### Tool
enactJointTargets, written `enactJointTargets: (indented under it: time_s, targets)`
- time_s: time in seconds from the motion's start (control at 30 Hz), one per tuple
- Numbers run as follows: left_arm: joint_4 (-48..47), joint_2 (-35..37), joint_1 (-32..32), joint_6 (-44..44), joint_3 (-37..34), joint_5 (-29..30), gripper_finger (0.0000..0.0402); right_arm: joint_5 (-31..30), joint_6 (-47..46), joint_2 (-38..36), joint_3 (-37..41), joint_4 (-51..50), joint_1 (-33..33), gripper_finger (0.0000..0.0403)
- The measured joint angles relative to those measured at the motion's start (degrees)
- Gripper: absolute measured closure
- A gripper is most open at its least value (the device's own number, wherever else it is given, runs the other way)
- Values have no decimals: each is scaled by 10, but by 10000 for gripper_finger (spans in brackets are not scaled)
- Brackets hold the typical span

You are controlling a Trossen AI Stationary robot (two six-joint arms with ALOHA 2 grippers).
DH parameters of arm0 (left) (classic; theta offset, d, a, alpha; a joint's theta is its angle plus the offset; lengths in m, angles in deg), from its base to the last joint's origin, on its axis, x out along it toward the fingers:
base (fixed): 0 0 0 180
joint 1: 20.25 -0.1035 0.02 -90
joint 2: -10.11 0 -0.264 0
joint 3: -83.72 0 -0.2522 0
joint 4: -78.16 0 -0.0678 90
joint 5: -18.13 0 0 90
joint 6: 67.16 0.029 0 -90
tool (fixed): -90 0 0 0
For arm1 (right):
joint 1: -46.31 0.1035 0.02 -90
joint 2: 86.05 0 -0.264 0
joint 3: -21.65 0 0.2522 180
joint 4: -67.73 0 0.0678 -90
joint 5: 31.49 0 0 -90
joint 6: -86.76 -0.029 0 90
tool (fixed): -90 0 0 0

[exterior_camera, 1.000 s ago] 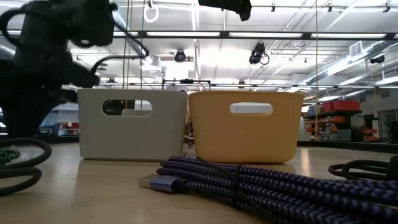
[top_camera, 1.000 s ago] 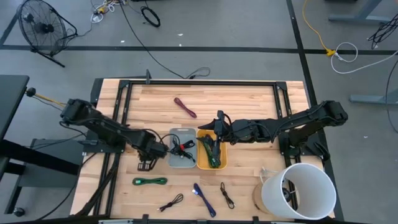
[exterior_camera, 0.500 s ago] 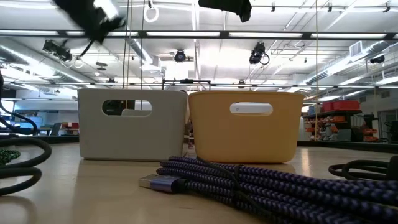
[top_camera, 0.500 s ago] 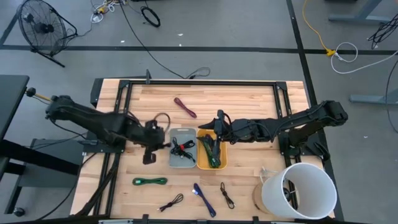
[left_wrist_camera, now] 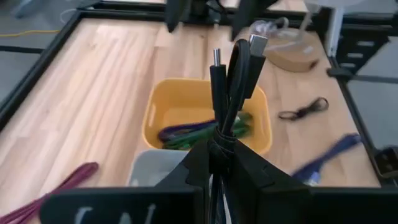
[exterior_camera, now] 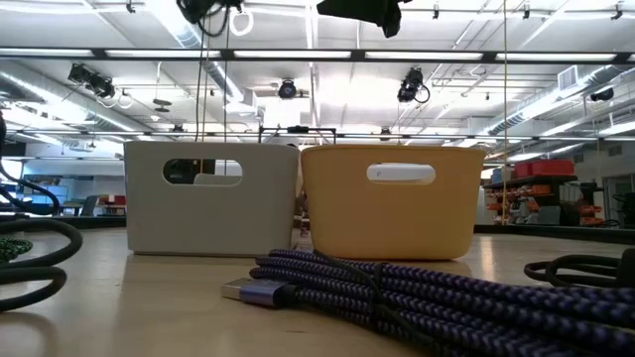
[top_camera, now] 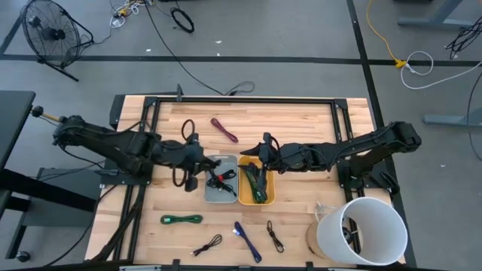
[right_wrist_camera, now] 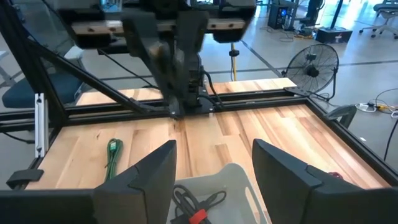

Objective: Pick & Place USB Port
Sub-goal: Put the black charger cable into the gray bin

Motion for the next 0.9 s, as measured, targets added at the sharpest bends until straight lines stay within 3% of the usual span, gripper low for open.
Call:
enactJointTargets:
  time_s: [0.2,0.43,0.9]
  targets:
    - [36,-18,-26,4,-17,-3,365,0,-1,0,0,0,0,192]
    - [136,-28,-60,-13,-92,-65,365,0,-1,0,0,0,0,192]
    - [277,-28,-103,-86,-228,-79,365,0,0,0,0,1,0,192]
